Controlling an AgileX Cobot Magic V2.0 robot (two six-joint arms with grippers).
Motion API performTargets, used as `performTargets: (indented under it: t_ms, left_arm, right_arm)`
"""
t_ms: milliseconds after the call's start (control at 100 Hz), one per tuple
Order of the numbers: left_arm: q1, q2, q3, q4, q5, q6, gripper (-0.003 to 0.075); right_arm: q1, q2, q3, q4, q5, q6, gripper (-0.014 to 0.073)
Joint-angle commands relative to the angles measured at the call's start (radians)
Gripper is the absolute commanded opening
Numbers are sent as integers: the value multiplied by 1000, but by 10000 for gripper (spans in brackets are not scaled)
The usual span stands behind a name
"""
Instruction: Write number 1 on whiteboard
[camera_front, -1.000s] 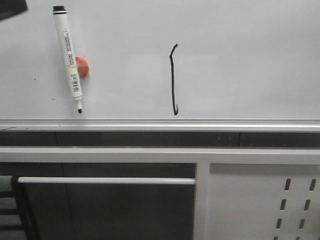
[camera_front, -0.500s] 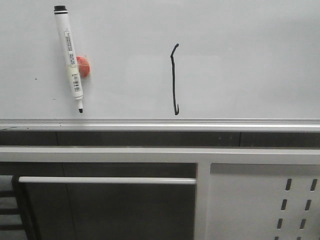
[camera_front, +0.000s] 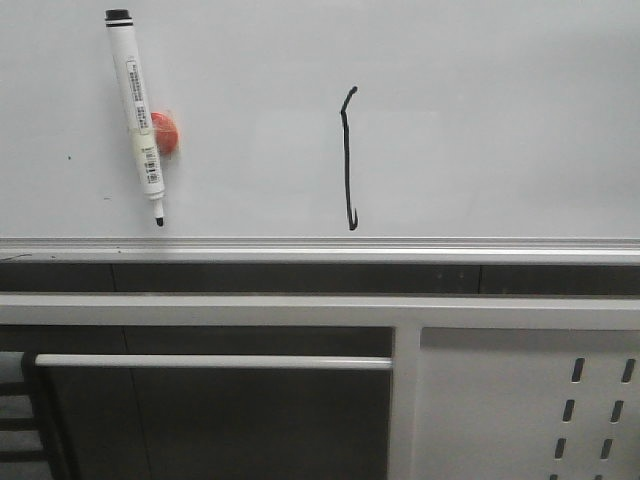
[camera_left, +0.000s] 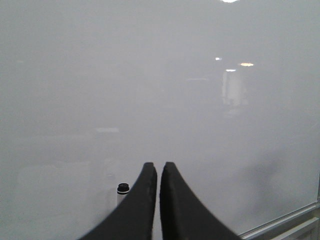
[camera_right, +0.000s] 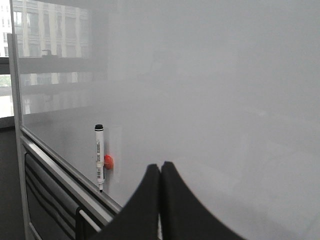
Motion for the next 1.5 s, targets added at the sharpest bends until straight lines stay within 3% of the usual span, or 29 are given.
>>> performTargets:
  t_ms: [0, 230, 300, 380, 610, 780, 900, 1490]
  left_arm:
    - [2, 10, -33, -6, -70, 2, -18]
    - [2, 10, -33, 12, -70, 8, -18]
    - [9, 7, -24, 12, -67, 97, -18]
    - [37, -5, -11, 27, 30, 214, -18]
    - [285, -152, 104, -63, 290, 237, -18]
    - [468, -149, 179, -107, 340, 229, -18]
    - [544, -152, 215, -132, 411, 229, -18]
    - [554, -154, 254, -144, 355, 229, -18]
  right_arm:
    - [-1, 14, -22, -17, 39, 1, -71]
    - [-1, 14, -22, -17, 39, 1, -71]
    - [-1, 14, -22, -17, 39, 1, -71]
    - [-1, 14, -22, -17, 39, 1, -71]
    - [-1, 14, -22, -17, 39, 1, -71]
    - [-1, 14, -22, -17, 36, 1, -71]
    - [-1, 14, -22, -17, 36, 1, -71]
    - [-1, 14, -22, -17, 36, 1, -71]
